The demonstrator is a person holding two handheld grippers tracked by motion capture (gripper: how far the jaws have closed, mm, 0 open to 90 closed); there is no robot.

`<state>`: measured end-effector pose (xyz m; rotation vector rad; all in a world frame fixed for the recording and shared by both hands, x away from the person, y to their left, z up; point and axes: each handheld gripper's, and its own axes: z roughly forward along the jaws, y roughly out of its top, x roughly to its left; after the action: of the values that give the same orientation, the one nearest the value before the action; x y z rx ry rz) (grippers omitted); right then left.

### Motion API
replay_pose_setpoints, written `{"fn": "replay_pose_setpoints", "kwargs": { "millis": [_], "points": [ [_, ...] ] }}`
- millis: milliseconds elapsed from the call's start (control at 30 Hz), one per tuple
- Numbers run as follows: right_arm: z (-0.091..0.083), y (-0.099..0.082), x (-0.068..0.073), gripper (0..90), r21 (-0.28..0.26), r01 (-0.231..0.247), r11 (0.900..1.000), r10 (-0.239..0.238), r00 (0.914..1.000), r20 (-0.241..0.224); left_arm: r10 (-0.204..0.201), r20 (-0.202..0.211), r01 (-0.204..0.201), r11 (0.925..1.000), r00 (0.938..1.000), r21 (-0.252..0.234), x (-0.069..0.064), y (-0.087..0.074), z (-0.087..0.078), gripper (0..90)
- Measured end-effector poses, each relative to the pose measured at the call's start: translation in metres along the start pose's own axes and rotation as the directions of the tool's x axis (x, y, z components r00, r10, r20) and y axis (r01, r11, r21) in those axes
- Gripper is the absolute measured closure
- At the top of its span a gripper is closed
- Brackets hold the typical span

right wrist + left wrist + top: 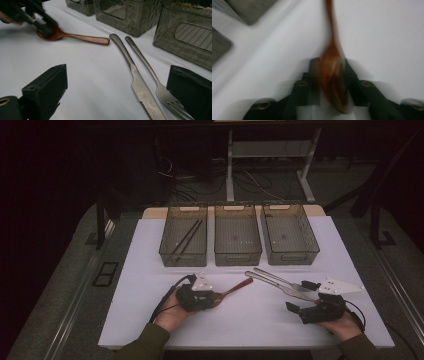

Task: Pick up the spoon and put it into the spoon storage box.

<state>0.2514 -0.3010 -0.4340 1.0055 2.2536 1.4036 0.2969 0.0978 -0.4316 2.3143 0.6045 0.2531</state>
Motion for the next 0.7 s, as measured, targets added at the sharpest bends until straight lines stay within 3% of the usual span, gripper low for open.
{"fn": "replay_pose_setpoints", "kwargs": {
  "millis": [133, 433, 700],
  "points": [
    [0.000, 0.000, 0.000, 2.5, 0.000, 0.001, 1.0000, -0.001, 1.0000, -0.001, -0.009, 0.009, 0.009, 0.9998, 0.9999, 0.016, 0.004, -0.004, 0.001, 78.8],
    [0.000, 0.000, 0.000, 2.5, 0.001, 0.000, 1.0000, 0.000, 1.0000, -0.002, 0.004, 0.045, -0.002, 0.9995, 0.9990, -0.030, 0.002, 0.000, -0.005, 85.2],
    [0.000, 0.000, 0.000, 2.6, 0.000, 0.002, 1.0000, -0.002, 1.0000, 0.000, 0.030, 0.028, -0.029, 0.9980, 0.9992, -0.057, -0.002, 0.005, -0.010, 85.7]
  ]
}}
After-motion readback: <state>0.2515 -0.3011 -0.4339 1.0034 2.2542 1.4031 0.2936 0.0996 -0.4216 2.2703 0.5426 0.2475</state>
